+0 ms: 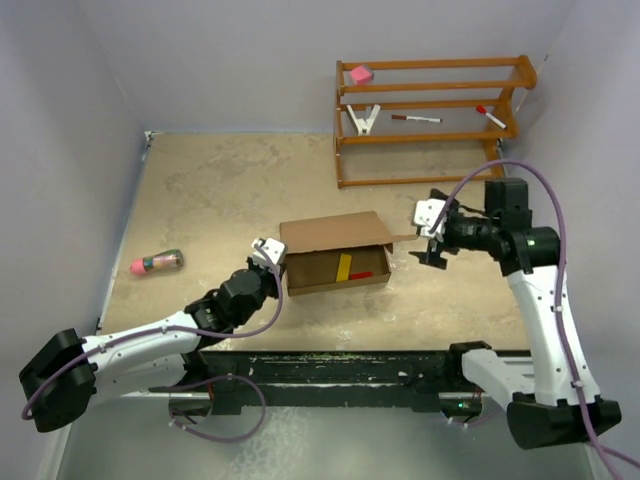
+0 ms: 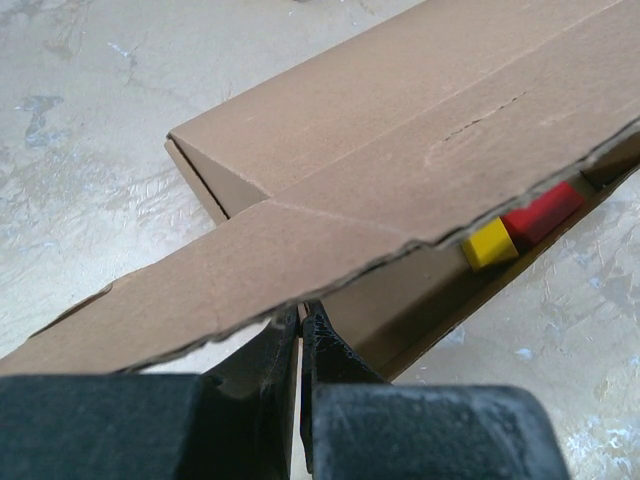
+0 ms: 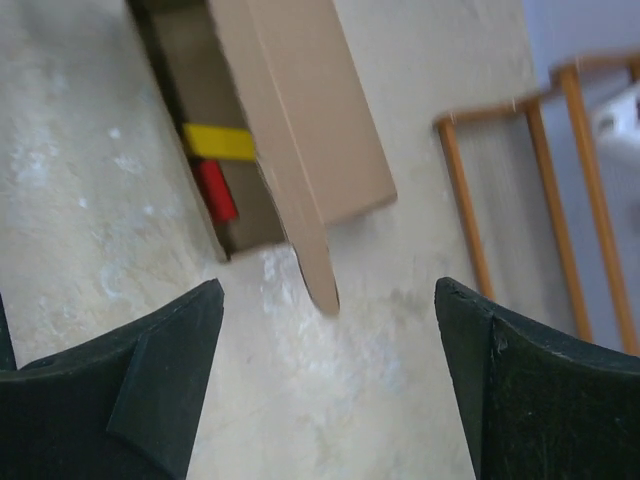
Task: Fold the paper box
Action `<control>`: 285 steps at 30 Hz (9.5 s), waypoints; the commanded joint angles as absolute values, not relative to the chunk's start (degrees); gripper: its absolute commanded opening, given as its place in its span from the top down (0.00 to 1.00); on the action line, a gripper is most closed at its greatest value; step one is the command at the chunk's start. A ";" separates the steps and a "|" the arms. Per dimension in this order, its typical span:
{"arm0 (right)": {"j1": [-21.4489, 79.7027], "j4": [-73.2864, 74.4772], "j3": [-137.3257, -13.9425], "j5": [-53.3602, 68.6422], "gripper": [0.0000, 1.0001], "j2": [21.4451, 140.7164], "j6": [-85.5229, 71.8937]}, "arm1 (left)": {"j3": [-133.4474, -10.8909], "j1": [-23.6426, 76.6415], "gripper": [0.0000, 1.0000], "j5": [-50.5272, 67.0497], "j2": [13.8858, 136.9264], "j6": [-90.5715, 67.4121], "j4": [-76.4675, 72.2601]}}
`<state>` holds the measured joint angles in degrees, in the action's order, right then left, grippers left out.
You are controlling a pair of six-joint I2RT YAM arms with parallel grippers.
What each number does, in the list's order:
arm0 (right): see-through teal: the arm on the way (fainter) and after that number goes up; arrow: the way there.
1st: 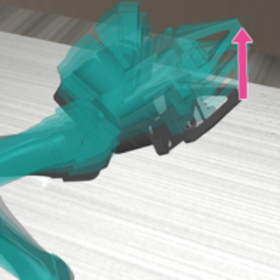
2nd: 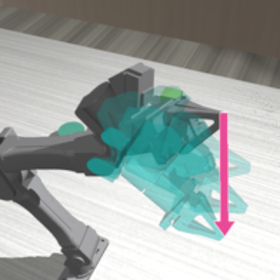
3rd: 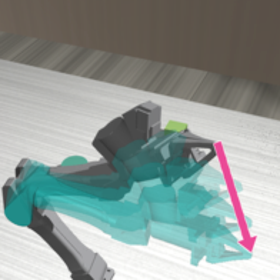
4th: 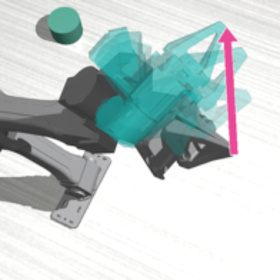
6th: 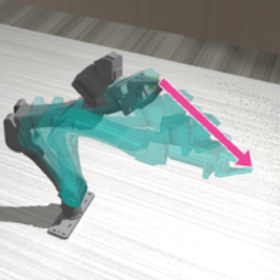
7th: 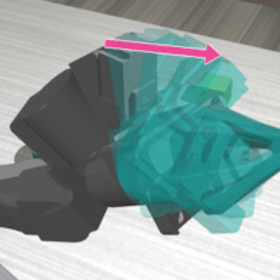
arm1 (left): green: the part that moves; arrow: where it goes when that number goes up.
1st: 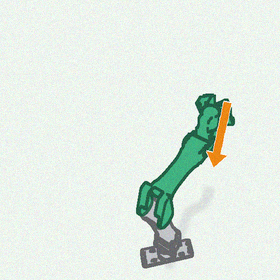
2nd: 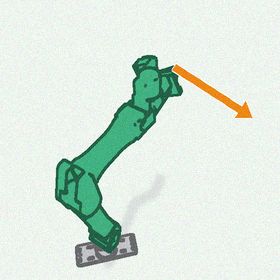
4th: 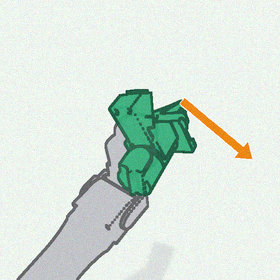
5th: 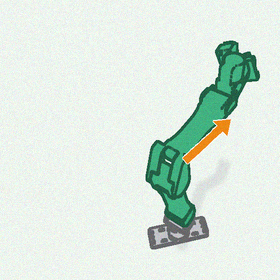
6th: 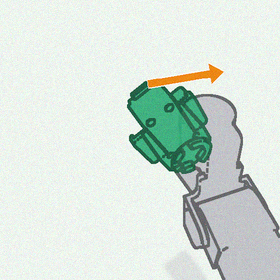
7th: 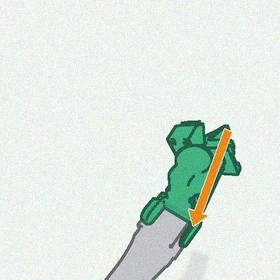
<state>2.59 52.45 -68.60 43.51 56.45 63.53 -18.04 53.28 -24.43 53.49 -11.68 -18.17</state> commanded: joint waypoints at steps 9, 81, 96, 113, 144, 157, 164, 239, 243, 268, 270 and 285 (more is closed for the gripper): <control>24.07 35.31 -66.47 40.82 0.21 62.43 58.35 | -20.57 53.48 0.95 -22.52 53.54 -14.76 -15.61; 27.11 32.90 -47.20 34.54 0.44 66.35 61.83 | -40.31 45.00 0.44 1.46 61.27 -31.50 4.48; 19.44 41.87 -52.48 49.92 0.30 61.98 62.92 | -35.86 44.93 0.39 3.69 54.60 -31.41 -1.10; 0.41 19.31 -52.69 45.73 0.18 71.19 20.89 | -24.44 43.95 0.02 -1.95 44.83 -41.13 -5.10; -1.58 23.71 -64.31 58.29 0.38 99.34 13.27 | -21.66 42.46 0.02 -3.30 46.81 -43.85 -7.49; -1.56 24.98 -65.03 54.22 0.57 107.83 13.05 | -19.52 38.19 0.02 2.40 50.79 -48.56 -17.22; -1.71 22.73 -64.37 53.79 0.67 108.72 10.15 | -14.62 31.56 0.02 8.21 51.91 -55.79 -25.25; -14.10 39.08 -70.11 63.21 0.37 92.17 33.63 | -11.21 29.09 0.60 9.71 70.10 -74.84 -52.57; -13.00 42.46 -71.08 67.76 0.31 84.31 40.84 | -13.86 29.09 0.61 7.39 60.19 -75.47 -35.73; 40.36 8.40 -54.54 23.54 0.00 58.34 43.24 | -56.13 29.09 0.65 4.22 60.51 -89.06 37.01; 42.72 5.09 -52.56 19.53 0.00 58.72 42.17 | -56.07 29.09 0.65 3.76 60.01 -89.72 37.11; 52.98 -5.92 -46.47 8.07 0.00 66.99 40.76 | -56.59 29.09 0.65 3.59 61.40 -90.94 35.73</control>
